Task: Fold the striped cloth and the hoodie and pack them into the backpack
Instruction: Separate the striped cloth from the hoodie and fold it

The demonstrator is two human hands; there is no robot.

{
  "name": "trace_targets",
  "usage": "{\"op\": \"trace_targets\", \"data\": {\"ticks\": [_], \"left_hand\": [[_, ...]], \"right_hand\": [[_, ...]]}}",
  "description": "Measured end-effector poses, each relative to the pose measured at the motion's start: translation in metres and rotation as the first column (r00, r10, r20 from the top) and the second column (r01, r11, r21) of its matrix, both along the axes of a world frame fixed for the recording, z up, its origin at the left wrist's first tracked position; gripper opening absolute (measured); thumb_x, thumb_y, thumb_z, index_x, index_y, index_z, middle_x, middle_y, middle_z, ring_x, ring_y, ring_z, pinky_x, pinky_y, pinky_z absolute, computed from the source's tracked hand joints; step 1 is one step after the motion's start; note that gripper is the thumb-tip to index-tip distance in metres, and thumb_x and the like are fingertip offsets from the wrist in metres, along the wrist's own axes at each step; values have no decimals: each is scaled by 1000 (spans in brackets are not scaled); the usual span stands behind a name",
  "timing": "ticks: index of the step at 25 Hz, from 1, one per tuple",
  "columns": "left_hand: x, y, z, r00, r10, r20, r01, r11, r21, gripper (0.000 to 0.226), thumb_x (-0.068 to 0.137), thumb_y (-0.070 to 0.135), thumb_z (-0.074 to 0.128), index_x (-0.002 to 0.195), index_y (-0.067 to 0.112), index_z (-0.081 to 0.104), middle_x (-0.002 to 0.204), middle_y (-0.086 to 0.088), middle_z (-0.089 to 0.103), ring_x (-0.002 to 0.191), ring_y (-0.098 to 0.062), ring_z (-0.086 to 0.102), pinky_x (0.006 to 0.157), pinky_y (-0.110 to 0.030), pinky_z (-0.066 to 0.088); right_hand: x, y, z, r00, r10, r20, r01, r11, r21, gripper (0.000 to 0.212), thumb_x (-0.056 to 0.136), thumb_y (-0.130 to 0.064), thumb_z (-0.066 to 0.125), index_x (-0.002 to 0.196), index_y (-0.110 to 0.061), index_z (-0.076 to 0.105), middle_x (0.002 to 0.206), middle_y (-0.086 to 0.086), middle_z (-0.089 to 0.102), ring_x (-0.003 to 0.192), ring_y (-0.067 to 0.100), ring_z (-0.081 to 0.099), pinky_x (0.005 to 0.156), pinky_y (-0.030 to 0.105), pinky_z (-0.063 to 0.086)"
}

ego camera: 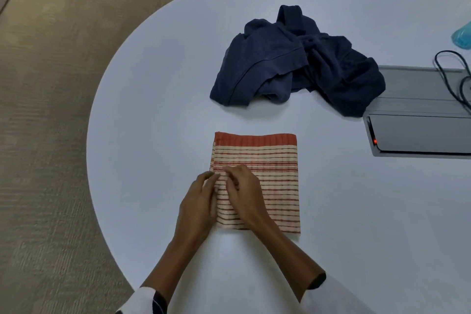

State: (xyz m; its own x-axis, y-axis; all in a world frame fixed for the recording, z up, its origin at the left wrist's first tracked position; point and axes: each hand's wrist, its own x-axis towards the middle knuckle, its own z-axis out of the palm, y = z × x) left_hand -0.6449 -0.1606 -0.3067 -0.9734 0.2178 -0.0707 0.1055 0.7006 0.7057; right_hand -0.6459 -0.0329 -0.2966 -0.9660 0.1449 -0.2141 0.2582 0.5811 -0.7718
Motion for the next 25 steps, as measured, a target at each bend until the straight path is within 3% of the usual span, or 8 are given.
{"op": "trace_targets", "data": {"ticks": [1,3,6,10,13,21,23,25], "left_hand": [[-3,4,-4,992,-126,-27,124,990,-72,41,100,36,32,133,20,48,137,13,46,121,9,41,110,-23,33],[-11,6,-20,908,-413,-68,378,879,-292,69,96,58,19,146,13,33,153,-4,29,142,-17,25,118,-37,12],[-21,0,-35,835,-550,26,504,744,-438,95,82,81,20,151,16,10,159,-2,1,147,-18,-1,115,-44,1],[-18,-2,-38,836,-543,81,514,722,-463,104,79,84,27,151,14,3,159,-2,-1,146,-13,-7,115,-46,0],[-14,3,-33,848,-519,109,501,718,-483,105,78,84,29,151,12,4,159,-5,3,146,-16,-4,114,-50,3],[-6,14,-26,872,-455,181,479,714,-511,107,77,86,19,151,11,1,158,-6,2,146,-23,0,117,-54,9],[-6,17,-24,891,-427,153,447,765,-463,101,76,84,3,149,15,-8,157,0,-11,145,-17,-9,118,-46,3],[-4,18,-15,938,-290,191,339,883,-324,87,83,73,8,150,18,-3,157,4,-9,145,-14,-4,118,-40,9]], "right_hand": [[4,9,-6,997,24,-69,-17,996,89,39,98,-23,39,131,-10,55,130,8,57,123,20,49,107,33,38],[9,32,-25,982,158,-104,-108,920,377,49,101,-35,25,140,-12,44,145,9,45,137,25,37,115,41,23],[17,58,-46,969,232,87,-240,789,565,68,97,-59,10,151,-18,19,159,4,15,148,23,9,116,48,3],[12,81,-52,989,88,118,-142,776,614,86,88,-74,8,153,-18,-4,160,-1,-9,147,17,-11,116,48,-13],[3,109,-51,990,-86,115,-11,754,656,86,87,-75,5,152,-20,-8,160,0,-9,147,20,-12,116,52,-14],[31,135,-47,984,-95,153,-6,830,558,85,84,-72,-5,150,-18,-11,160,2,-10,146,18,-13,120,44,-6],[54,138,-42,981,-71,182,-43,829,558,85,82,-72,-12,148,-18,-12,158,2,-12,147,20,-12,121,44,-1],[68,138,-30,971,-88,223,-46,844,535,83,85,-70,-5,150,-18,-5,159,3,-8,148,22,-5,120,40,0]]}}
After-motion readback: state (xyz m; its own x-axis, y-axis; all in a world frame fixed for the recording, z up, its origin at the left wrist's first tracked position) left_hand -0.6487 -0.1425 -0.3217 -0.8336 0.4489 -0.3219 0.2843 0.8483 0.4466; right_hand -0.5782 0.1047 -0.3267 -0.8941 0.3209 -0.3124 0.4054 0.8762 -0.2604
